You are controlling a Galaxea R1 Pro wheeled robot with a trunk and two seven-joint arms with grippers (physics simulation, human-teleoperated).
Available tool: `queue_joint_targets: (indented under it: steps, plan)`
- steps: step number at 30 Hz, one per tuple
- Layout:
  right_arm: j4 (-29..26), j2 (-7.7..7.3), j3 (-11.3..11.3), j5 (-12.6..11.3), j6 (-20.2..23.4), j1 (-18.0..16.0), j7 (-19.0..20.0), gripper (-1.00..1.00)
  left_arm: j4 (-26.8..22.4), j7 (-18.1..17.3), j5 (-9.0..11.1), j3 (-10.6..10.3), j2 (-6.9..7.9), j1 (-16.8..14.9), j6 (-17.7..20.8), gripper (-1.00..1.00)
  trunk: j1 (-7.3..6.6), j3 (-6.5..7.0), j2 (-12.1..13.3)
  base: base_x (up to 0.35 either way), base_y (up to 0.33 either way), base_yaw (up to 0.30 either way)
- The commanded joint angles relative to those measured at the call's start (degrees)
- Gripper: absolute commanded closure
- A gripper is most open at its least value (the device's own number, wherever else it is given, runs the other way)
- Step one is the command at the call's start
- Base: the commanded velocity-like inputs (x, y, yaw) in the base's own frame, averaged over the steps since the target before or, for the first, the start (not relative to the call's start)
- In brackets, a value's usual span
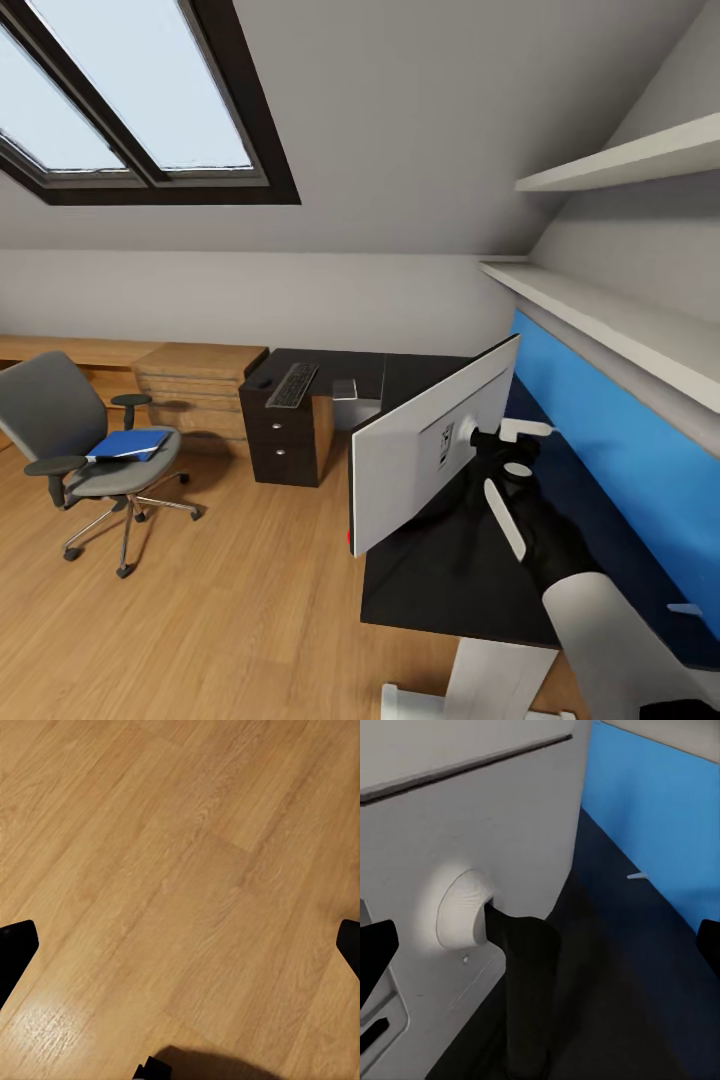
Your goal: In the bedroom, organize the workspace by keeping the computer under the desk, ensuring the monitor is on the desk, placing the keyboard on the desk next to the monitor, placing the mouse on the desk next to the keyboard, moving the folder from the swivel chair onto the desk next to the mouse, stacking the notebook on top of the folder with the pen on top of the notebook, and positioning the swivel chair next to the desk.
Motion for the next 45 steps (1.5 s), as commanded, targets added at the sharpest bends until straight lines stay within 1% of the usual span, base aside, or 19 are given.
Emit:
queue_joint_targets:
  steps: [1, 5, 9, 17, 19, 21, 23, 24, 26, 27, 28, 32, 33, 38, 42, 45]
  plan:
    - [0.4, -0.09, 0.3, -0.6, -0.1, -0.2, -0.5, -1.00, -0.1, 0.5, 0.1, -0.5, 0.03, 0.0, -0.1, -1.00, 0.04, -0.14, -0.1, 0.000, 0.000, 0.000]
    - [4.3, -0.09, 0.3, -0.6, -1.8, -1.8, -0.5, -1.00, -0.1, 0.5, 0.1, -0.5, 0.03, 0.0, -0.1, -1.00, 0.04, -0.14, -0.1, 0.000, 0.000, 0.000]
    - [7.9, -0.09, 0.3, -0.6, -2.4, -3.3, -0.5, -1.00, -0.1, 0.5, 0.1, -0.5, 0.00, 0.0, -0.1, -1.00, 0.04, -0.14, -0.1, 0.000, 0.000, 0.000]
    - [9.9, -0.09, 0.3, -0.6, -3.5, -4.1, -0.5, -1.00, -0.1, 0.5, 0.1, -0.5, -0.03, 0.0, -0.1, -1.00, 0.04, -0.14, -0.1, 0.000, 0.000, 0.000]
    - [11.4, -0.09, 0.3, -0.6, -3.9, -4.8, -0.5, -1.00, -0.1, 0.5, 0.1, -0.5, -0.05, 0.0, -0.1, -1.00, 0.04, -0.14, -0.1, 0.000, 0.000, 0.000]
    - [14.1, -0.09, 0.3, -0.6, -5.0, -6.0, -0.5, -1.00, -0.1, 0.5, 0.1, -0.5, -0.05, 0.0, -0.1, -1.00, 0.04, -0.14, -0.1, 0.000, 0.000, 0.000]
    - [19.8, -0.23, 0.3, -0.7, -8.2, -8.3, -0.4, -1.00, -0.1, 0.4, 0.1, -0.6, -0.06, 0.0, -0.1, -1.00, 0.04, -0.14, -0.1, 0.000, 0.000, 0.000]
    - [21.7, -0.29, 0.3, -0.7, -9.3, -9.0, -0.3, -1.00, -0.1, 0.4, 0.0, -0.6, -0.06, 0.0, -0.1, -1.00, 0.04, -0.14, -0.1, 0.000, 0.000, 0.000]
    - [30.3, -0.43, 0.3, -0.7, -14.7, -12.6, 0.2, -1.00, -0.1, 0.3, 0.0, -0.6, -0.06, 0.0, -0.1, -1.00, 0.04, -0.14, -0.1, 0.000, 0.000, 0.000]
    - [32.3, -0.45, 0.3, -0.7, -16.0, -13.5, 0.4, -1.00, -0.1, 0.3, 0.0, -0.6, -0.06, 0.0, -0.1, -1.00, 0.04, -0.14, -0.1, 0.000, 0.000, 0.000]
    - [35.6, -0.48, 0.3, -0.7, -18.2, -15.1, 0.8, -1.00, -0.1, 0.3, 0.0, -0.7, -0.06, 0.0, -0.2, -1.00, 0.04, -0.14, -0.1, 0.000, 0.000, 0.000]
    - [39.7, -0.51, 0.3, -0.7, -21.0, -17.2, 1.6, -1.00, -0.3, 0.2, 0.0, -0.7, -0.06, 0.0, -0.2, -1.00, 0.04, -0.14, -0.1, 0.000, 0.000, 0.000]
    - [41.1, -0.52, 0.3, -0.7, -21.8, -17.8, 1.9, -1.00, -0.4, 0.1, -0.1, -0.7, -0.06, 0.0, -0.8, -1.00, 0.04, -0.14, -0.1, 0.000, 0.000, 0.000]
    - [42.2, -0.53, 0.4, -0.8, -22.3, -18.1, 2.1, -1.00, -0.6, 0.0, -0.3, -0.9, -0.13, 0.0, -4.1, -1.00, 0.04, -0.14, -0.1, 0.000, 0.000, 0.000]
    - [44.5, -0.48, 0.3, -1.0, -22.6, -18.1, 2.6, -1.00, -0.6, 0.0, -0.4, -1.0, -0.14, 0.0, -4.8, -1.00, 0.04, -0.14, -0.1, 0.000, 0.000, 0.000]
    - [48.1, -0.49, 0.3, -1.1, -24.2, -18.2, 4.0, -1.00, -0.7, 0.0, -0.4, -1.0, -0.10, 0.0, -5.0, -1.00, 0.04, -0.14, -0.1, 0.000, 0.000, 0.000]
